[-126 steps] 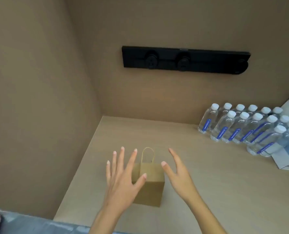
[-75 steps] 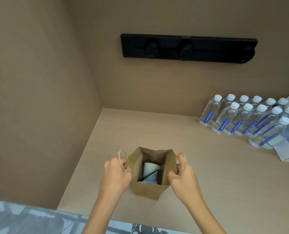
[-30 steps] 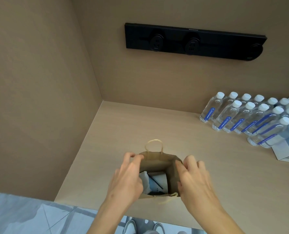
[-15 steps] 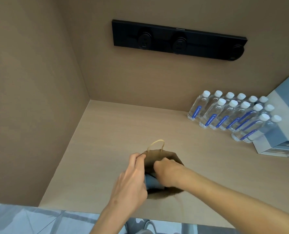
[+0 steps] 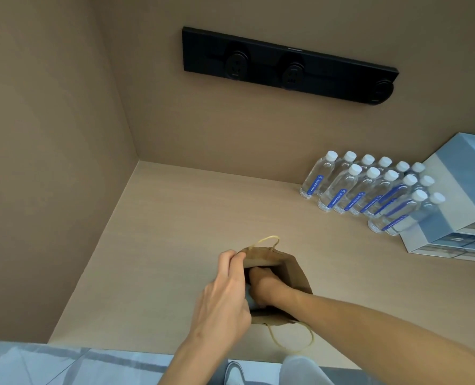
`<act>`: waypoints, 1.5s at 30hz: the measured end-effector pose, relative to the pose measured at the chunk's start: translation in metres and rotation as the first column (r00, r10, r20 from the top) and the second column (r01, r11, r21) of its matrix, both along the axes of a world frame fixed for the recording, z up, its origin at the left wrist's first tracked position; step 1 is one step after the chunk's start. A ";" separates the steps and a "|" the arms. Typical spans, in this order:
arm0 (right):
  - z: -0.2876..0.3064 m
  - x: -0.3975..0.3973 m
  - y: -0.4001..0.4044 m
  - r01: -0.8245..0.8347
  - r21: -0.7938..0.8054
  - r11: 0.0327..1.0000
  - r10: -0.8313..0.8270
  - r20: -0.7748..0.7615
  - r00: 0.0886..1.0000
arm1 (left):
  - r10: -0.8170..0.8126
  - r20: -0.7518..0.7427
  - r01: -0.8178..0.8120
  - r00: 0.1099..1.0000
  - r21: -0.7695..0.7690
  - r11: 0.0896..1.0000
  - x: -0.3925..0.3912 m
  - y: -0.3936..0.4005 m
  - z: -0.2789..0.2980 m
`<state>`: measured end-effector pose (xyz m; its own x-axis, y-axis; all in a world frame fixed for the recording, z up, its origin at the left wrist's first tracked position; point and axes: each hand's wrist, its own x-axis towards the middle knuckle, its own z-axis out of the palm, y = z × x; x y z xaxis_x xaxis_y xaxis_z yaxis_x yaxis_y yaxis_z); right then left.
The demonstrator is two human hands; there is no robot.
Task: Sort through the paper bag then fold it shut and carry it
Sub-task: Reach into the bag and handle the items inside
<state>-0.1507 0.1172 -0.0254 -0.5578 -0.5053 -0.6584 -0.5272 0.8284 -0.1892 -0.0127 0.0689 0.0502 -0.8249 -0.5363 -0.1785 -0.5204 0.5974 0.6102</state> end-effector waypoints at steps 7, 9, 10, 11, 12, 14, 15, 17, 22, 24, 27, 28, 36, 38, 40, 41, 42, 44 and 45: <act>0.002 0.018 -0.001 -0.128 -0.174 0.976 0.124 -0.032 0.992 | 0.011 -0.074 -0.007 0.997 0.059 0.998 -0.001 -0.009 -0.005; 0.003 0.025 -0.004 -0.096 -0.202 0.975 0.099 0.005 0.995 | 0.019 -0.087 -0.012 0.996 0.081 0.997 0.000 -0.012 -0.007; 0.005 0.027 -0.007 -0.058 -0.201 0.978 0.069 0.048 0.996 | 0.022 -0.094 -0.014 0.995 0.090 0.996 0.000 -0.013 -0.008; 0.006 0.028 -0.010 -0.022 -0.190 0.981 0.037 0.076 0.996 | 0.023 -0.100 -0.014 0.995 0.097 0.995 0.001 -0.014 -0.009; 0.006 0.027 -0.013 -0.014 -0.177 0.984 0.028 0.076 0.997 | 0.024 -0.107 -0.013 0.994 0.104 0.995 0.001 -0.015 -0.009; 0.007 0.027 -0.015 -0.021 -0.178 0.984 0.033 0.061 0.998 | 0.021 -0.122 -0.007 0.992 0.112 0.994 0.002 -0.016 -0.011; 0.008 0.027 -0.016 -0.074 -0.176 0.982 0.079 0.023 0.997 | 0.019 -0.129 -0.004 0.991 0.116 0.993 0.002 -0.016 -0.012; 0.011 0.029 -0.016 -0.204 -0.152 0.967 0.197 -0.059 0.979 | 0.014 -0.138 0.003 0.990 0.122 0.992 0.002 -0.017 -0.014; 0.011 0.030 -0.019 -0.283 -0.112 0.952 0.284 -0.010 0.959 | 0.014 -0.154 0.005 0.988 0.124 0.992 0.001 -0.017 -0.015; 0.011 0.028 -0.020 -0.286 -0.091 0.954 0.289 0.024 0.957 | 0.021 -0.166 0.002 0.986 0.135 0.991 0.000 -0.017 -0.016; 0.017 0.025 -0.021 -0.259 -0.104 0.960 0.269 0.097 0.958 | 0.032 -0.172 -0.006 0.985 0.147 0.989 -0.002 -0.018 -0.016; 0.022 0.023 -0.019 -0.248 -0.131 0.960 0.263 0.116 0.958 | 0.034 -0.174 -0.008 0.984 0.150 0.989 -0.003 -0.018 -0.016; 0.056 0.027 -0.018 -0.212 -0.169 0.962 0.259 0.340 0.904 | 0.072 -0.193 -0.044 0.979 0.145 0.988 -0.003 -0.024 -0.014; 0.061 0.029 -0.024 -0.237 -0.138 0.962 0.271 0.344 0.899 | 0.084 -0.193 -0.056 0.978 0.147 0.987 -0.002 -0.026 -0.016; 0.070 0.025 -0.028 -0.307 -0.129 0.943 0.332 0.300 0.894 | 0.087 -0.195 -0.059 0.977 0.144 0.988 -0.002 -0.028 -0.017; 0.075 0.022 -0.029 -0.339 -0.115 0.934 0.358 0.277 0.892 | 0.085 -0.197 -0.058 0.977 0.142 0.988 -0.002 -0.029 -0.018; 0.081 0.017 -0.031 -0.356 -0.096 0.930 0.368 0.264 0.892 | 0.083 -0.201 -0.055 0.976 0.142 0.988 -0.001 -0.030 -0.019; 0.094 0.008 -0.035 -0.378 -0.050 0.924 0.378 0.257 0.890 | 0.083 -0.212 -0.053 0.974 0.143 0.988 0.000 -0.032 -0.021; 0.098 0.003 -0.037 -0.374 -0.025 0.927 0.367 0.269 0.891 | 0.085 -0.214 -0.055 0.973 0.143 0.988 0.000 -0.033 -0.021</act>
